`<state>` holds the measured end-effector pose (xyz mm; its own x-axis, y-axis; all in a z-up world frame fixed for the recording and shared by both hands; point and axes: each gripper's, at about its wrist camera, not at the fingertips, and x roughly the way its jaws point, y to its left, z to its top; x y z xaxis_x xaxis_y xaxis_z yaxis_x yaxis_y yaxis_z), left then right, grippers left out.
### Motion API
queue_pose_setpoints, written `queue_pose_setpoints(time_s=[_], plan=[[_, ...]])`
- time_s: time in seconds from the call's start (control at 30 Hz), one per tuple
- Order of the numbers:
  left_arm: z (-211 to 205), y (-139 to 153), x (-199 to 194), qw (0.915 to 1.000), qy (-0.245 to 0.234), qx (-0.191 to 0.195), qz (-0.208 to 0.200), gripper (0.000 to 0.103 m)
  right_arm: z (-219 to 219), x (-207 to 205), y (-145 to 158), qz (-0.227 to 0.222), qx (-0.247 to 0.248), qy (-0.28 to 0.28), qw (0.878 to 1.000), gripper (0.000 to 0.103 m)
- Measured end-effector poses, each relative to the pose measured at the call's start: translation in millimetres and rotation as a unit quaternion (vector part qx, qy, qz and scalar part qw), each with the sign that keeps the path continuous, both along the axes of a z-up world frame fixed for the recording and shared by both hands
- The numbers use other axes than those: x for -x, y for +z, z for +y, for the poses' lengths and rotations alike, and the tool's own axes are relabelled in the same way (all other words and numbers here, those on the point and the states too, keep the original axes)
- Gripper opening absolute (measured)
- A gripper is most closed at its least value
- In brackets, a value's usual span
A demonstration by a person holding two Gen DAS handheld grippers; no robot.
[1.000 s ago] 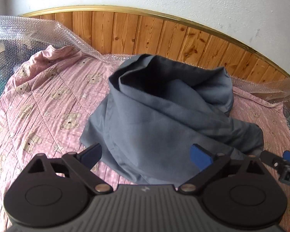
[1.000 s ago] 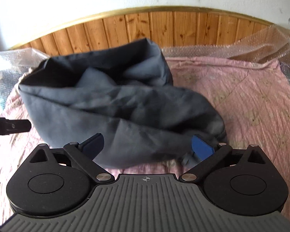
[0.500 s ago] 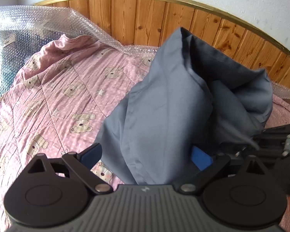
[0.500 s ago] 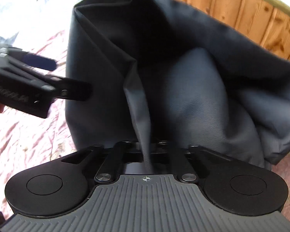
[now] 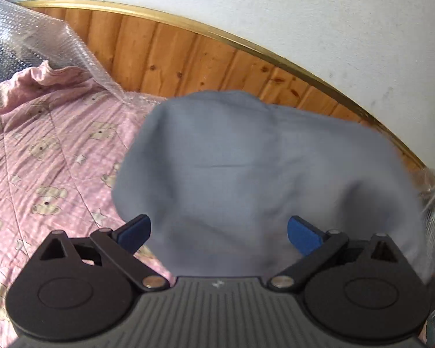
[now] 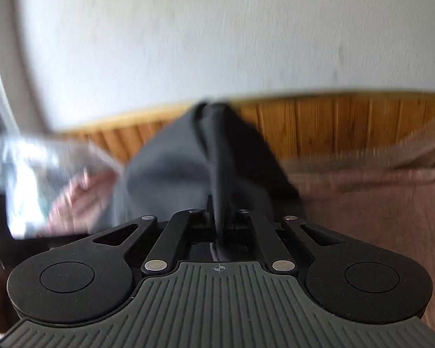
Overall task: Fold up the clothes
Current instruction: 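Grasp the grey garment with the right gripper while the left gripper grasps another edge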
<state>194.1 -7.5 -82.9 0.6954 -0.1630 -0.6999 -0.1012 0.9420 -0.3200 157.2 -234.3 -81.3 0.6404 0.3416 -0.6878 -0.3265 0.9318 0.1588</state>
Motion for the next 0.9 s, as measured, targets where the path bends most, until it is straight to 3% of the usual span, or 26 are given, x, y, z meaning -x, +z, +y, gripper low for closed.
queue_pose_setpoints(time_s=[0.03, 0.1, 0.17, 0.2, 0.23, 0.4, 0.47, 0.53, 0.6, 0.67, 0.7, 0.73, 0.77, 0.8, 0.9], plan=[[-5, -5, 4, 0.9999, -0.013, -0.001, 0.005, 0.103, 15, 19, -25, 0.027, 0.031, 0.040, 0.998, 0.001], [-9, -15, 13, 0.9993, -0.033, -0.012, 0.015, 0.103, 40, 58, -61, 0.057, 0.080, 0.107, 0.989, 0.007], [-8, -23, 19, 0.9986, -0.042, -0.022, 0.022, 0.103, 49, 85, -71, 0.056, 0.088, 0.136, 0.985, 0.034], [-6, -25, 19, 0.9984, -0.044, -0.024, 0.024, 0.103, 49, 93, -69, 0.047, 0.077, 0.137, 0.986, 0.057], [-4, -25, 18, 0.9985, -0.044, -0.023, 0.023, 0.103, 44, 94, -61, 0.036, 0.054, 0.126, 0.990, 0.066], [-9, -9, -2, 0.9977, -0.065, -0.015, -0.003, 0.103, -3, 55, -14, -0.011, -0.086, 0.024, 0.996, 0.084], [-27, -8, -11, 0.9953, -0.092, -0.030, -0.005, 0.103, -29, 13, -9, -0.010, -0.138, -0.035, 0.990, 0.085], [-53, -19, -18, 0.9893, -0.140, -0.040, 0.015, 0.103, -49, -34, -19, 0.021, -0.186, -0.091, 0.978, 0.085], [-80, -34, -21, 0.9808, -0.180, -0.066, 0.037, 0.103, -43, -95, -43, 0.065, -0.193, -0.123, 0.971, 0.085], [-100, -52, -21, 0.9735, -0.192, -0.117, 0.041, 0.103, -35, -130, -71, 0.105, -0.186, -0.112, 0.970, 0.082], [-102, -62, -21, 0.9710, -0.193, -0.134, 0.043, 0.096, -30, -145, -88, 0.136, -0.187, -0.109, 0.967, 0.068], [-105, -71, -21, 0.9683, -0.194, -0.151, 0.045, 0.061, -26, -157, -106, 0.168, -0.196, -0.107, 0.960, 0.048], [-102, -77, -21, 0.9688, -0.188, -0.154, 0.048, 0.035, -25, -161, -116, 0.182, -0.217, -0.104, 0.953, 0.032], [-89, -77, -22, 0.9740, -0.172, -0.138, 0.053, 0.005, -23, -163, -126, 0.194, -0.239, -0.100, 0.946, 0.011], [-53, -76, -25, 0.9864, -0.122, -0.091, 0.063, 0.004, -31, -157, -140, 0.198, -0.333, -0.102, 0.916, 0.003]])
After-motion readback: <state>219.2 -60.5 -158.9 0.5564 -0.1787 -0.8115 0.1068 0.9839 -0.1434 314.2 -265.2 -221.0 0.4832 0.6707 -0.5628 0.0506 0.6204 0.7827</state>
